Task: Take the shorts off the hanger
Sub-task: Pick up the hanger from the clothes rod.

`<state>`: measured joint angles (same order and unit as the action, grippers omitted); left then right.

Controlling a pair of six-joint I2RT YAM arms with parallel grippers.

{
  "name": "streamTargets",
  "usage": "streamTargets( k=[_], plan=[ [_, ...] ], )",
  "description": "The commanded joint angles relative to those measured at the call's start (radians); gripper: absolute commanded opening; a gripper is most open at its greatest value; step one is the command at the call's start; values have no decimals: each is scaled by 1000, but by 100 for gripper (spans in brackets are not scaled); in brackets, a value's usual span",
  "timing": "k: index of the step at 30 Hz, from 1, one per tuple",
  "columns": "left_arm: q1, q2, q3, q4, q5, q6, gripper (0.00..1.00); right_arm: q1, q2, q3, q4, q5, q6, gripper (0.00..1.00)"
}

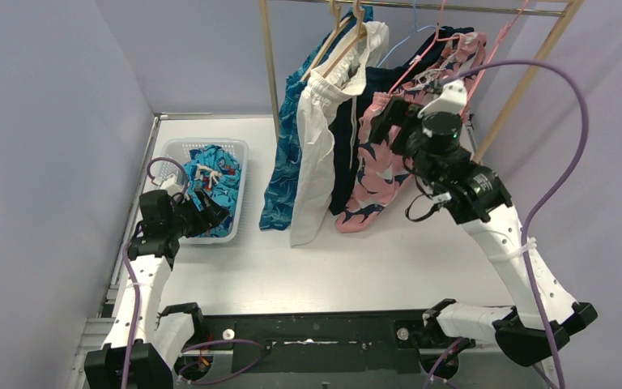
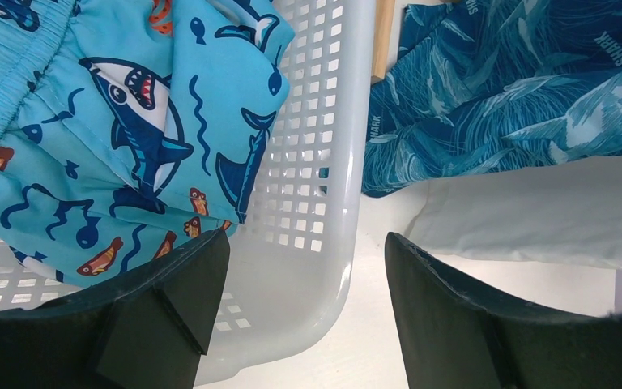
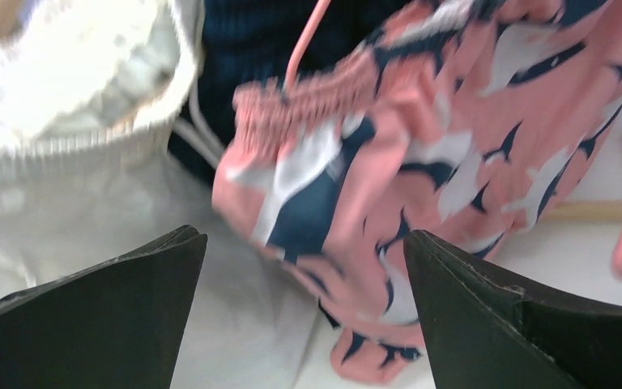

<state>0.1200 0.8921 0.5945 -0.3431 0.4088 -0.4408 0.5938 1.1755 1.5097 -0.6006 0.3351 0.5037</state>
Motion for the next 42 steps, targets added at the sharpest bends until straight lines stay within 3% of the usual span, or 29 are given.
streamTargets(
  k=[1, 13, 18, 24, 32, 42],
  plan=[
    [12, 12, 17, 46, 16, 5, 70, -91, 73, 130, 57, -105, -8, 99],
    [23, 44, 17, 48, 47, 8, 70, -194, 202, 244, 87, -264, 81, 96],
    [23, 31, 12, 55, 52, 8, 70, -203, 251, 290, 78, -171, 92, 91],
    [23, 30, 10, 59, 56, 9, 70, -193, 331, 405, -63, -12, 113, 75],
    [23, 46, 9, 65, 85, 7, 70, -197, 189, 253, -73, 152, 88, 60],
    [23, 46, 6, 70, 99, 7, 70, -272, 98, 207, -114, 100, 32, 66]
  ],
)
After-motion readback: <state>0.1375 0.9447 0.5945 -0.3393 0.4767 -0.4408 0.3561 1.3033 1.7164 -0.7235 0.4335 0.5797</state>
